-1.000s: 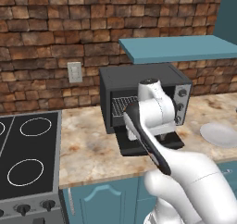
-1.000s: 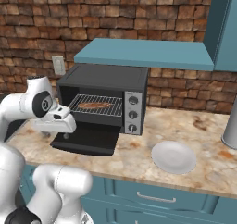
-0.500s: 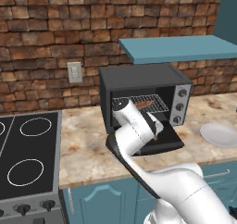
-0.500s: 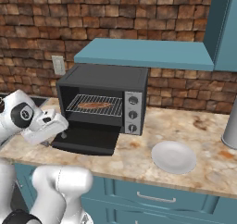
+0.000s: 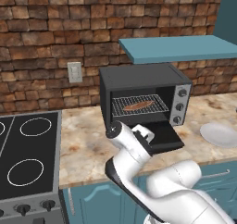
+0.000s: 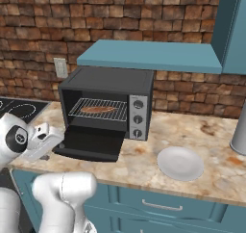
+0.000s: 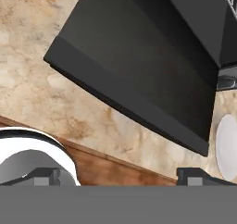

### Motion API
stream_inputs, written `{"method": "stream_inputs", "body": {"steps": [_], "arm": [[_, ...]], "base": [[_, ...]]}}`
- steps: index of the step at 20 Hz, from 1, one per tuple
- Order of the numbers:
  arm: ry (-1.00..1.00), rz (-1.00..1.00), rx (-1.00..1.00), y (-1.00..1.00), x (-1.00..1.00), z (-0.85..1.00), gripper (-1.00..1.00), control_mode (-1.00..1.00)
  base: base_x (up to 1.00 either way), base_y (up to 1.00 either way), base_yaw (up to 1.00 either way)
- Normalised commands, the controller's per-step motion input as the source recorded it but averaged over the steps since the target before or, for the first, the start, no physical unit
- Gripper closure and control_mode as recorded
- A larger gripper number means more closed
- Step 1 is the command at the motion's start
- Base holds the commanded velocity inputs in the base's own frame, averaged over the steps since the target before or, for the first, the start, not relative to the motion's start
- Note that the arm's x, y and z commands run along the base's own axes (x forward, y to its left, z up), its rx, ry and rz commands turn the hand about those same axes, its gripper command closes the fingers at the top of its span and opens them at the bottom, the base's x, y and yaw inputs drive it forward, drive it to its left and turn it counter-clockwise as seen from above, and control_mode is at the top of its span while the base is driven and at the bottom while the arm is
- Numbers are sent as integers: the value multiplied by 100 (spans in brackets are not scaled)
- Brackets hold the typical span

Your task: Pull the toaster oven rack outwards. Pick up the baguette from the plate and place it on the toaster oven rack. Close the toaster oven door fully and set the temperature to the lowest setting.

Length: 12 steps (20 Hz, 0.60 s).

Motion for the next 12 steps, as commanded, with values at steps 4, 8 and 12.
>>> {"method": "stream_inputs", "body": {"steps": [4, 8, 12], "arm": [[-2, 5, -5, 36, 48, -22, -100, -100], [0, 0, -11, 19, 46, -27, -100, -100], [0, 0, -13, 11, 38, -32, -100, -100]], "base": [[0, 0, 0], [0, 0, 0], [0, 0, 0]]}}
